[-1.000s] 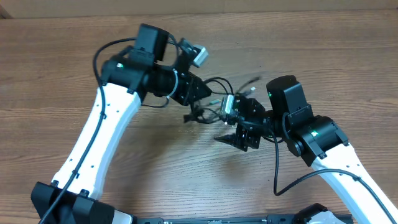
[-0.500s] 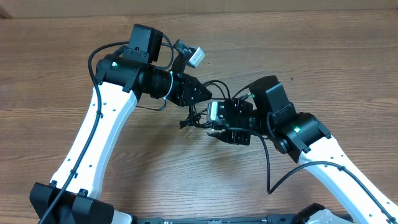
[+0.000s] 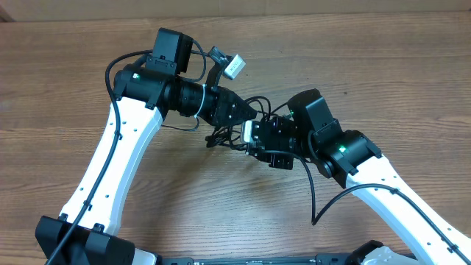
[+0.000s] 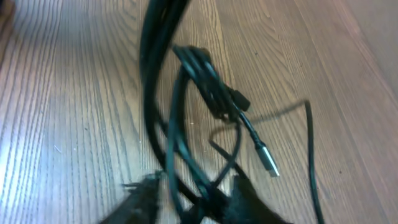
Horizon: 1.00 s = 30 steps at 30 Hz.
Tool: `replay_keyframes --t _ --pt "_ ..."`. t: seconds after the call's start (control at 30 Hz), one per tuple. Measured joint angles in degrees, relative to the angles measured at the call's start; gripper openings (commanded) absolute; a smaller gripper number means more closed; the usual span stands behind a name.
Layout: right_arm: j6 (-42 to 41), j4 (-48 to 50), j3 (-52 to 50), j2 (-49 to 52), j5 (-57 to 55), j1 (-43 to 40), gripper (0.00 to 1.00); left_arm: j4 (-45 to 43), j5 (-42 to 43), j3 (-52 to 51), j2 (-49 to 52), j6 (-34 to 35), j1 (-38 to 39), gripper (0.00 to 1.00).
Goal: Untangle cables
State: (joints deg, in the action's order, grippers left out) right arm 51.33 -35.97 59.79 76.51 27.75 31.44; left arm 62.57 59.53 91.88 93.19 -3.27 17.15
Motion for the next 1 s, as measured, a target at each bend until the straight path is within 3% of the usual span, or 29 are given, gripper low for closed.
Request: replay_keyframes --t 0.57,0.9,1.0 --pt "-0.3 -0.2 0.1 0.0 0.0 0.2 0.04 0.0 -1.6 0.0 0.0 0.1 0.0 0.05" --pt "-9.6 3.5 0.1 -3.8 -3.7 0.2 0.04 0.0 -20.7 0.0 0.0 10.5 0.0 0.04" --pt "-12.8 4.1 0.1 -6.3 -7.0 0.1 0.04 0.3 -22.9 0.0 0.0 12.0 0.0 0.04"
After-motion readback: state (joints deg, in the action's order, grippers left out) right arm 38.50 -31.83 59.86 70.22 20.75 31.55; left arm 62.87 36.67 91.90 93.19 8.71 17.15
